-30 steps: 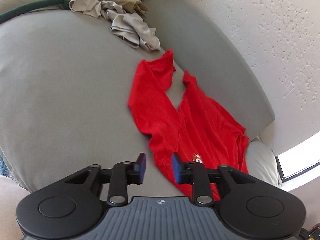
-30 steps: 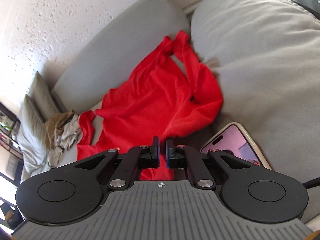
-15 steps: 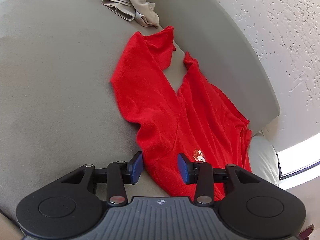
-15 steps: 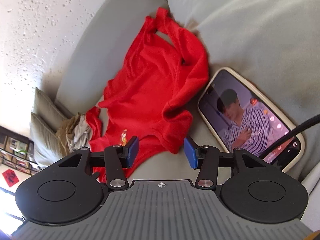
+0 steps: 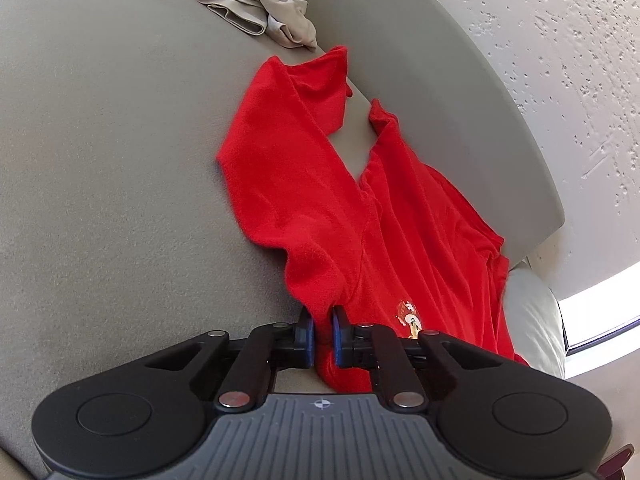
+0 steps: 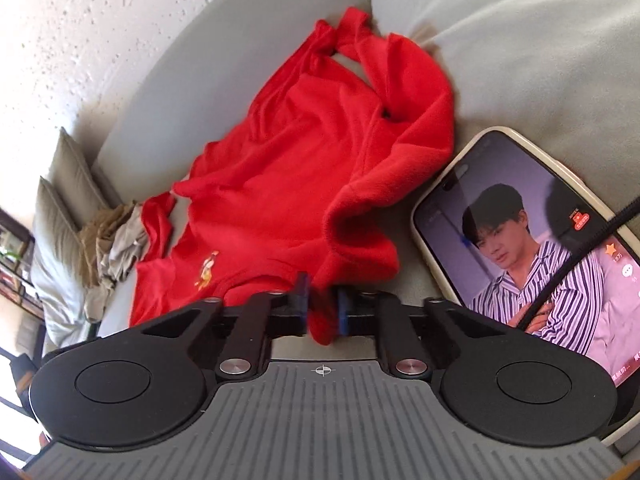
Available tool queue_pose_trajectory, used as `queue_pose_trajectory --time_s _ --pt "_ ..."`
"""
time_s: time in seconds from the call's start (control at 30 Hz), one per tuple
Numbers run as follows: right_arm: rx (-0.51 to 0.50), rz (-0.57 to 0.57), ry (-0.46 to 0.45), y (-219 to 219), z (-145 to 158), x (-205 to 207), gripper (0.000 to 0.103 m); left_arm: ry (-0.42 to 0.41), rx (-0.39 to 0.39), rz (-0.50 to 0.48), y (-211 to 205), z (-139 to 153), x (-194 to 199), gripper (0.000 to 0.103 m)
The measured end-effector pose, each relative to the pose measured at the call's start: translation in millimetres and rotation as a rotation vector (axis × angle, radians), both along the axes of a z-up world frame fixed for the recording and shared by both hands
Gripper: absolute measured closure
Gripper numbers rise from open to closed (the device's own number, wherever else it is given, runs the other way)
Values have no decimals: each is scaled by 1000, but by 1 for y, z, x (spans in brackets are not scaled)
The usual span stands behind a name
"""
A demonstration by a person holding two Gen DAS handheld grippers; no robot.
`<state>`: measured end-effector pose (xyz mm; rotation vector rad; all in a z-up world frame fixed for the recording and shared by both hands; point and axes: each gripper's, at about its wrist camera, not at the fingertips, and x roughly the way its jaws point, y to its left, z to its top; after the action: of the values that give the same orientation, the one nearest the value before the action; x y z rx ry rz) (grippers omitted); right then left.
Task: Fold clothes
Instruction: 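Lower the red shirt flat onto the bed and open both grippers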
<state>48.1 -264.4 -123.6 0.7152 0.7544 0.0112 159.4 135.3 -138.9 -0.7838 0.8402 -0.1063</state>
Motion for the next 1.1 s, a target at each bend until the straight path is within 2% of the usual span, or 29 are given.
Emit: queue_pose_trajectory --time_s 0.13,0.2,0.33,0.43,0.57,0.67,0.73,0.77,0.8,0.83,0.87,0.93,1.03,1.1 --pt "-45 11 -52 5 27 -12 98 3 -40 28 6 23 -10 97" --pt "-33 17 -55 4 42 -14 99 5 -7 21 8 33 -19 97" --pt "74 15 -37 -6 70 -19 99 8 59 9 11 52 -37 97" --pt "74 48 -14 -8 84 -32 100 10 109 -1 14 67 -50 97" --pt "77 75 50 -7 77 -56 102 16 175 -13 18 86 -68 97" --pt "71 85 93 -4 59 -65 102 76 236 -10 16 75 -70 95" --pt "103 67 108 -6 48 -68 96 114 277 -8 14 68 -71 87" --pt "119 48 112 -8 44 -70 93 108 309 -3 11 71 -75 72" --pt "135 29 114 -11 42 -72 81 101 340 1 7 74 -79 63" --pt "152 10 115 -15 39 -74 66 94 372 -3 2 78 -83 63" --pt "163 -2 109 -18 39 -76 63 86 403 -8 -3 82 -87 63" --pt "174 -16 99 -22 39 -82 63 55 456 -49 -17 91 -96 64" --pt "190 -29 87 -25 40 -88 62 6 457 -173 -42 92 -105 62" --pt "193 -32 82 -25 41 -90 61 -37 476 -251 -62 90 -111 55"
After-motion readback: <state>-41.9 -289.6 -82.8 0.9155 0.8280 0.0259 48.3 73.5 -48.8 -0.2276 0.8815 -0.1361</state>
